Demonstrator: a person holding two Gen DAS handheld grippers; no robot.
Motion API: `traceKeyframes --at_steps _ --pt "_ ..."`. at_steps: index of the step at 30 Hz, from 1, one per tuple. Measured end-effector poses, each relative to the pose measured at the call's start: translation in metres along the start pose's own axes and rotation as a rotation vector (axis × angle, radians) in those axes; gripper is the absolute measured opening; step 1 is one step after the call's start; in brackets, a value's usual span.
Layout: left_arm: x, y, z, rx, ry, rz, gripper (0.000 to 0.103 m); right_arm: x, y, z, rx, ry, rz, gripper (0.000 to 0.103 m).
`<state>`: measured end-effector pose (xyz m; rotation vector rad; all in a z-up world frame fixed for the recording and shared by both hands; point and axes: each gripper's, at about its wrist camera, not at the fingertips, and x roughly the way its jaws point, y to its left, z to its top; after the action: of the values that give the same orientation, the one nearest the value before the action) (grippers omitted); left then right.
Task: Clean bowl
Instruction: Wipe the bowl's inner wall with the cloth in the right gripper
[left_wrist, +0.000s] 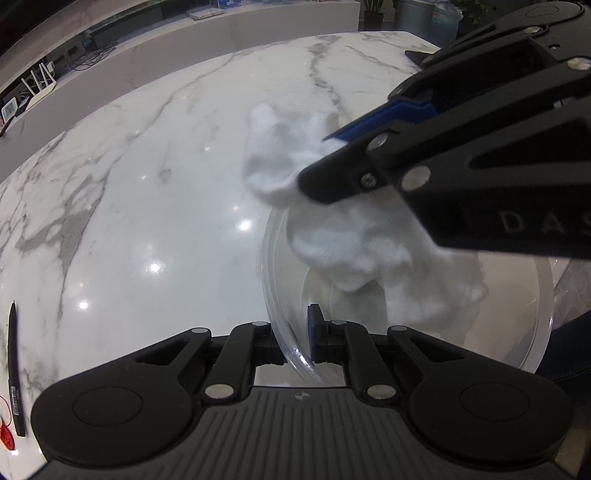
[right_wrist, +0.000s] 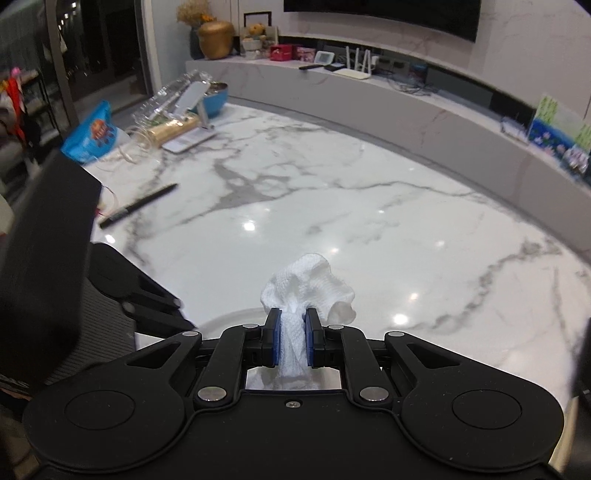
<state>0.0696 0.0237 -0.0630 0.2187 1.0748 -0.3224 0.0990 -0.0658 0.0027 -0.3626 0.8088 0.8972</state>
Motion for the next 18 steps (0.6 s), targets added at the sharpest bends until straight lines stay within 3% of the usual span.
traceKeyframes --at_steps 5,12,18 --pt "0.000 0.001 0.000 -0.004 0.002 0.002 0.008 0.002 0.001 0.000 0.036 0.007 0.068 0.011" --pt "0.000 0.002 0.000 -0.012 0.003 0.005 0.008 0.008 0.003 -0.003 0.029 0.034 0.057 0.011" --pt "-0.001 0.002 -0.001 -0.016 0.005 0.007 0.008 0.027 0.011 -0.016 -0.014 0.128 0.030 0.011"
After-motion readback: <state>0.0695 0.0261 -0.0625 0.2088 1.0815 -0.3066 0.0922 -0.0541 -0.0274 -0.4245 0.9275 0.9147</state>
